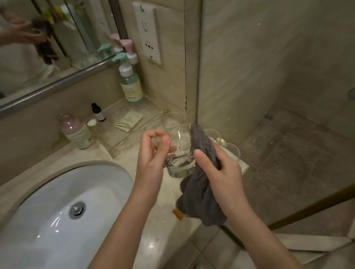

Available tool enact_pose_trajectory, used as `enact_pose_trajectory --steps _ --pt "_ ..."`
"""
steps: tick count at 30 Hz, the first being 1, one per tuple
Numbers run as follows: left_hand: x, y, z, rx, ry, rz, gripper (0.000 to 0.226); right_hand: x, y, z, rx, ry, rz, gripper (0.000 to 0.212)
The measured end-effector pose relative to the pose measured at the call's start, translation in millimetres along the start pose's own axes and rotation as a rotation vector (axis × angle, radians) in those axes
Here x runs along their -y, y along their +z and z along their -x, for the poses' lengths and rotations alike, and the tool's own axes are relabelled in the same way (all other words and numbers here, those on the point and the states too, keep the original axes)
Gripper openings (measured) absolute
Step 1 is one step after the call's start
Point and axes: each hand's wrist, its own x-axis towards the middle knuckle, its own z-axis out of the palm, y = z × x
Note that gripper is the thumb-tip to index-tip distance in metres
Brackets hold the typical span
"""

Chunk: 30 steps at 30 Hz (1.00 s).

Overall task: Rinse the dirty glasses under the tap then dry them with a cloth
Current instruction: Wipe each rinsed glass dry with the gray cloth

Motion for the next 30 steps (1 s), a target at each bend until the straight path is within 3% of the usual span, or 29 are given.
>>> enact_pose_trajectory --steps 2,6,8,12,14,17,22,26,30 --pt "-9.6 14.7 8.8 -0.068 0.081 -0.014 0.021 7.7 3.2 3.4 -0.015 -0.084 0.05 0.059" --pt "-28.1 29.4 20.7 -0.131 0.118 0.009 0.054 20.7 10.9 6.5 -0.05 -0.223 0.087 0.041" --pt "-33.9 27.1 22.8 -0.158 0.13 0.01 0.06 25.4 13.3 8.2 -0.055 -0.281 0.089 0.038" --pt "-47.1 16.3 28.3 -0.094 0.096 0.098 0.057 32.2 13.4 14.3 -0.043 -0.272 -0.026 0.043" --pt "-51.1 10.7 32.2 -0.03 0.057 0.186 0.055 32.4 12.5 17.0 -0.028 -0.201 -0.109 0.055" --pt "-55.7 2.6 37.7 0.038 0.026 0.266 0.056 32.5 15.6 24.6 0.007 -0.106 -0.261 0.054" --pt "-63.3 0.8 46.1 -0.164 0.084 -0.058 0.066 32.6 23.8 34.8 0.018 -0.11 -0.274 0.055" --pt "-65.9 2.8 60.6 -0.249 0.221 -0.256 0.039 35.8 28.4 34.8 0.032 -0.172 -0.205 0.067" --pt "-63.1 1.9 66.7 -0.293 0.167 -0.209 0.049 34.7 32.0 40.4 0.065 -0.233 -0.148 0.064"
